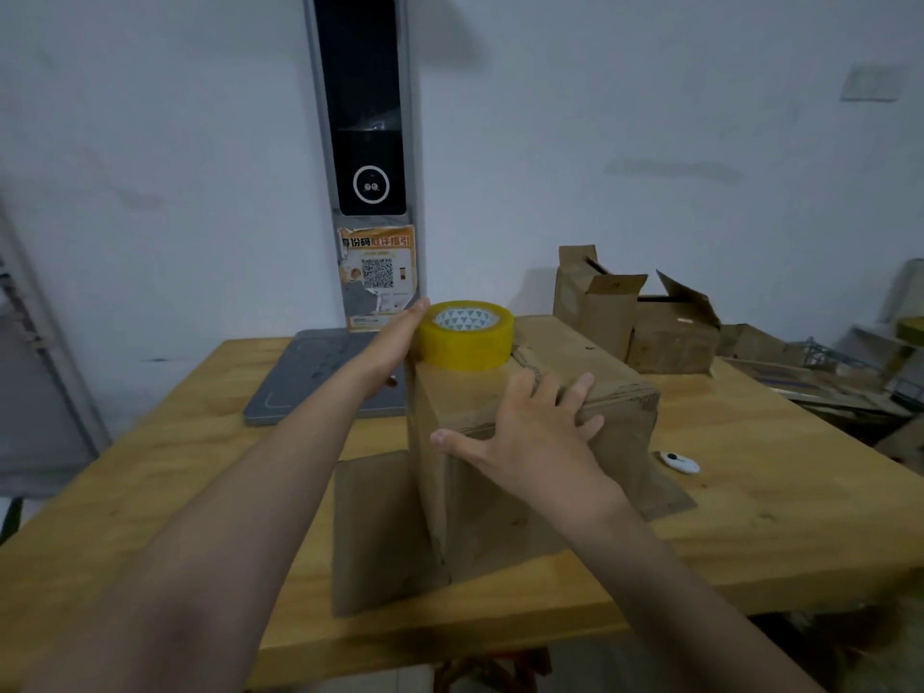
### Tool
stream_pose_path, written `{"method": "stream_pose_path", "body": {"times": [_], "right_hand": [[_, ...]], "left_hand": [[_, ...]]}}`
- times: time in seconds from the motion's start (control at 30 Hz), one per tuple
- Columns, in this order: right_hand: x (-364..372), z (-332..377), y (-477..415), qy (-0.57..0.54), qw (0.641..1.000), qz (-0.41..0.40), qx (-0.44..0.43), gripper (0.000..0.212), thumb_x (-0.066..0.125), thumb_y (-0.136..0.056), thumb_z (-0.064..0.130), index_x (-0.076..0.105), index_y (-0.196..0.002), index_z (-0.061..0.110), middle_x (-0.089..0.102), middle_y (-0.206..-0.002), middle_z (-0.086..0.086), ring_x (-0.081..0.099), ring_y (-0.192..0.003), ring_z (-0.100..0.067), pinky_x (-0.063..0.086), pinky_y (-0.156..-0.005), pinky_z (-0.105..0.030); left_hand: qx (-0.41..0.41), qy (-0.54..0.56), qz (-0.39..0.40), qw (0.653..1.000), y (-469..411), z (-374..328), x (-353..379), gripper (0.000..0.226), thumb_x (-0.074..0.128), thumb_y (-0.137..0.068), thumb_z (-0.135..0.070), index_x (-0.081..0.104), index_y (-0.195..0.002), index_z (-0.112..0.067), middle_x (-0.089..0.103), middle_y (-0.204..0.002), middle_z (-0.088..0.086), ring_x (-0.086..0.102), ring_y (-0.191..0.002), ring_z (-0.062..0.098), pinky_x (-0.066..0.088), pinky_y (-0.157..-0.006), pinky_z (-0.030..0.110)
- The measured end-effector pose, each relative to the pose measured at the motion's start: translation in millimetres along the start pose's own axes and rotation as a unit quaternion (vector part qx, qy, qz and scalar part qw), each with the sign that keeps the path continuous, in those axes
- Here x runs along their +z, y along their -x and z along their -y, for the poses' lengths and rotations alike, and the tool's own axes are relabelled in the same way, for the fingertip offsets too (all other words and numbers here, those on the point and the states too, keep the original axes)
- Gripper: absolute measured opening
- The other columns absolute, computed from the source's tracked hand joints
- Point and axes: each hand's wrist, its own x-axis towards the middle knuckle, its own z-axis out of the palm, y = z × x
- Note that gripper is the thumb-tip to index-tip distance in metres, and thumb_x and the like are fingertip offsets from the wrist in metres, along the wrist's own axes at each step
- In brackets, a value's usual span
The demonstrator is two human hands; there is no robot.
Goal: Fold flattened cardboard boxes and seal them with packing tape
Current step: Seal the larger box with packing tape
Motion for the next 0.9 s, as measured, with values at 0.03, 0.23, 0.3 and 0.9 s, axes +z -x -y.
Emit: {"method": "stream_pose_path", "body": {"times": [0.03,0.23,0.3,0.9], "right_hand": [[-2,-1,3,-0.005,1.000,0.002,-0.008,0.116,0.053,-0.073,0.089,0.017,-0.149,0.009,0.007,-0.163,-0.022,-0.017,-0.147,-0.055,0.011,-0.114,-0.075],[-25,-22,20,-0.061,0.993,0.081,-0.066,0.100,0.064,-0.081,0.067,0.017,-0.151,0.012,0.010,-0.164,-0.015,-0.017,-0.150,-0.047,0.013,-0.120,-0.064],[-31,-29,24,-0.086,0.986,0.111,-0.089,0.089,0.065,-0.080,0.061,0.024,-0.146,0.018,0.017,-0.162,-0.008,-0.017,-0.151,-0.043,0.016,-0.121,-0.059],[-96,-86,9,0.054,0.974,0.171,-0.138,0.100,0.077,-0.073,0.022,0.027,-0.157,0.038,0.041,-0.153,-0.003,0.045,-0.134,-0.028,0.047,-0.101,-0.039]], "left_hand": [[0.004,0.003,-0.011,1.000,8,-1,0,0.074,0.031,-0.094,-0.080,0.029,-0.158,-0.042,0.029,-0.166,0.000,0.030,-0.150,0.031,0.033,-0.111,0.066],[0.003,0.004,-0.128,0.992,57,13,-5,0.073,0.032,-0.095,-0.079,0.037,-0.155,-0.038,0.029,-0.166,0.001,0.025,-0.153,0.030,0.023,-0.120,0.060],[-0.023,-0.012,-0.206,0.978,81,20,-3,0.074,0.032,-0.095,-0.078,0.042,-0.154,-0.033,0.026,-0.165,0.010,0.023,-0.152,0.034,0.021,-0.122,0.057],[-0.004,-0.295,-0.126,0.947,188,-9,62,0.102,0.068,-0.081,-0.070,-0.008,-0.148,-0.062,0.010,-0.165,0.023,0.035,-0.144,0.048,0.039,-0.110,0.064]]}}
